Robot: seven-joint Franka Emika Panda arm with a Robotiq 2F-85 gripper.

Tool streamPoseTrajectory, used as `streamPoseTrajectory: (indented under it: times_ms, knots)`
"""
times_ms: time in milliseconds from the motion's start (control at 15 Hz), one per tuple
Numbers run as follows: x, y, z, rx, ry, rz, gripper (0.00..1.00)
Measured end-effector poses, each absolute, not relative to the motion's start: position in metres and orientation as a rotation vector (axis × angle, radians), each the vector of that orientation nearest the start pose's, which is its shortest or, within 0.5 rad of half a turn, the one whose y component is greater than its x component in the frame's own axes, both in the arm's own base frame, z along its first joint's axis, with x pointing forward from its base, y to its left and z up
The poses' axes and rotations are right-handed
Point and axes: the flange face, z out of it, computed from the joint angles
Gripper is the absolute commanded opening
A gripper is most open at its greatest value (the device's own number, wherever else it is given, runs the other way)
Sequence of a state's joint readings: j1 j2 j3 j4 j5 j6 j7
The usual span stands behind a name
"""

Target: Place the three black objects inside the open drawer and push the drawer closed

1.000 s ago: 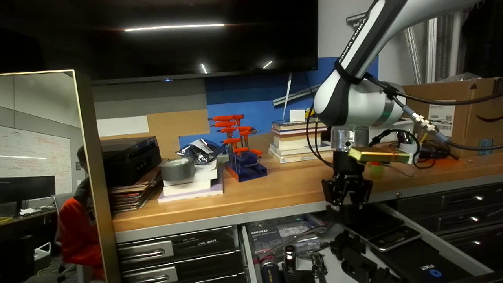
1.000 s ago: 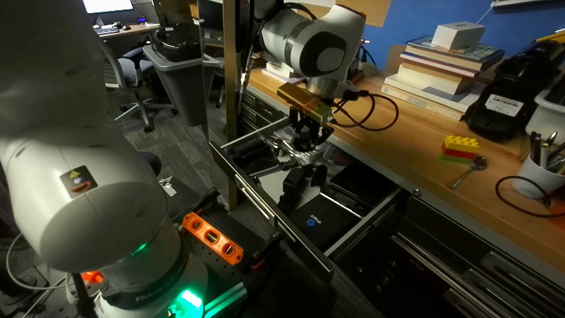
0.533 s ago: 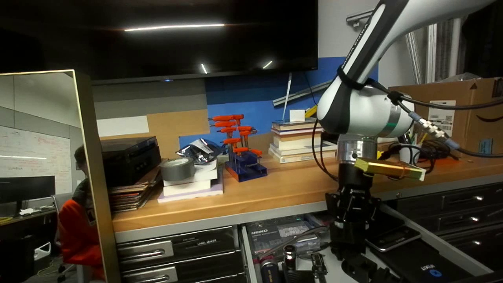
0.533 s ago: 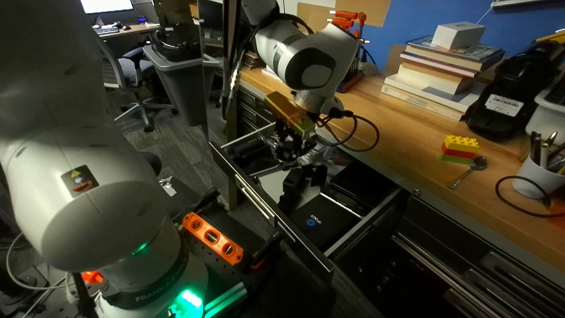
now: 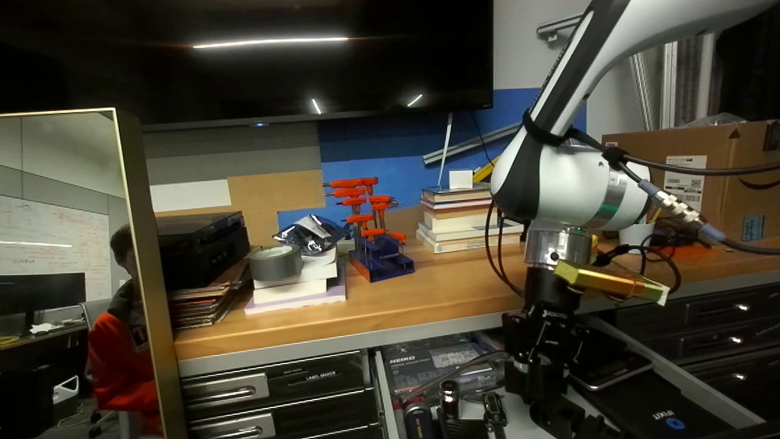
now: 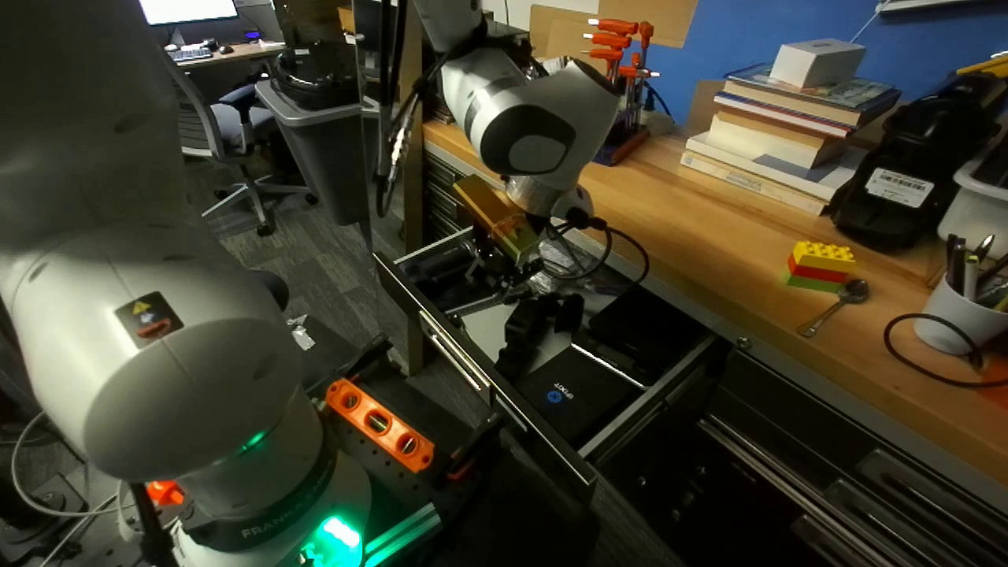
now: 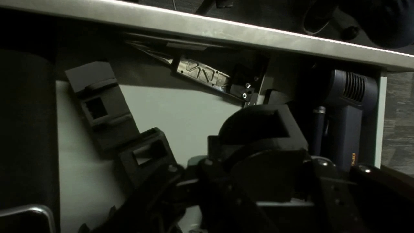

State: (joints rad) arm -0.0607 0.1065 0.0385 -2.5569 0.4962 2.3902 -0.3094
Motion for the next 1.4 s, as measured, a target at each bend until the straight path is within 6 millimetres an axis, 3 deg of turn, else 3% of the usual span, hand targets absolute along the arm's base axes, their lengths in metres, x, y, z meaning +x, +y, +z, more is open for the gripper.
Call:
streamPoseTrajectory:
  times_ms: [533,1067,1133,1267,1400]
  knots:
    - [0.401,0.013,0.173,-2.86,0.292,0.136,0.25]
    - [0.397,0.016,0.158,-2.874,0.353,0.095,0.25]
    - [0.397,0.016,0.157,-2.875,0.357,0.093,0.75]
    - [0.396,0.015,0.155,-2.879,0.361,0.091,0.8]
    - [0.395,0.013,0.154,-2.89,0.364,0.08,0.96]
